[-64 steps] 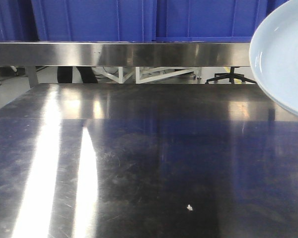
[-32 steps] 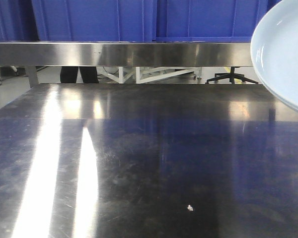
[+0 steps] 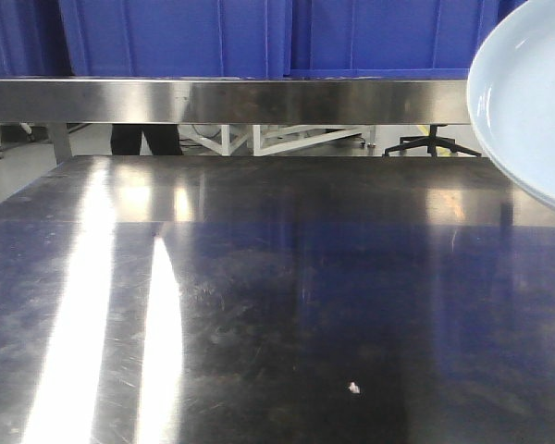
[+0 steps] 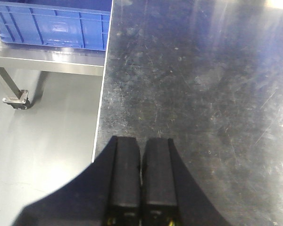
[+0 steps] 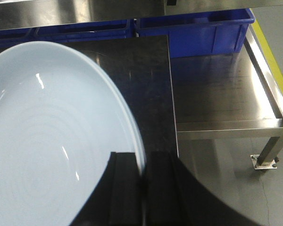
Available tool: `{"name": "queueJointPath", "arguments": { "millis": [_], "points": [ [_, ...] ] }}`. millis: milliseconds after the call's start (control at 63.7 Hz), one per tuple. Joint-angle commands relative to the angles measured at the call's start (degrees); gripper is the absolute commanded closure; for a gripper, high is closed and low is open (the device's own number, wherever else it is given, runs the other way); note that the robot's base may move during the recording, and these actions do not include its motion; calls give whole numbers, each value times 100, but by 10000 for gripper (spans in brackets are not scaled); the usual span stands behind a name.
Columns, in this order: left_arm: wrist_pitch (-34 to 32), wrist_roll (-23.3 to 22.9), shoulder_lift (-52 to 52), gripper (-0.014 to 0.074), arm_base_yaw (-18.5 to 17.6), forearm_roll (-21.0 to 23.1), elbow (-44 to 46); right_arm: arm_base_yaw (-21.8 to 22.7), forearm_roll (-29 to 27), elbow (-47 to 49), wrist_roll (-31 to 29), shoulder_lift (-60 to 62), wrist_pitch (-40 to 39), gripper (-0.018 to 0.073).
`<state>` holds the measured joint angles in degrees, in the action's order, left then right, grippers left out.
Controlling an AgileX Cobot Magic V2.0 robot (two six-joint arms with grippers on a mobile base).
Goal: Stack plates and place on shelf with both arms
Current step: 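Hold the stacked plates raised in the right gripper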
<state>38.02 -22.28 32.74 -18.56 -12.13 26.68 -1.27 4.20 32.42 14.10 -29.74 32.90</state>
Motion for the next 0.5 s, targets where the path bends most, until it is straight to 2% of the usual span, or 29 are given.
{"name": "queueJointPath", "arguments": {
  "millis": [0,486],
  "points": [
    [-337,-45,7,508,4,-55,158,31,-9,174,-18,9,-501,510],
    [-337,-45,7,508,4,-55,158,31,-9,174,-18,9,-501,510]
  ]
}}
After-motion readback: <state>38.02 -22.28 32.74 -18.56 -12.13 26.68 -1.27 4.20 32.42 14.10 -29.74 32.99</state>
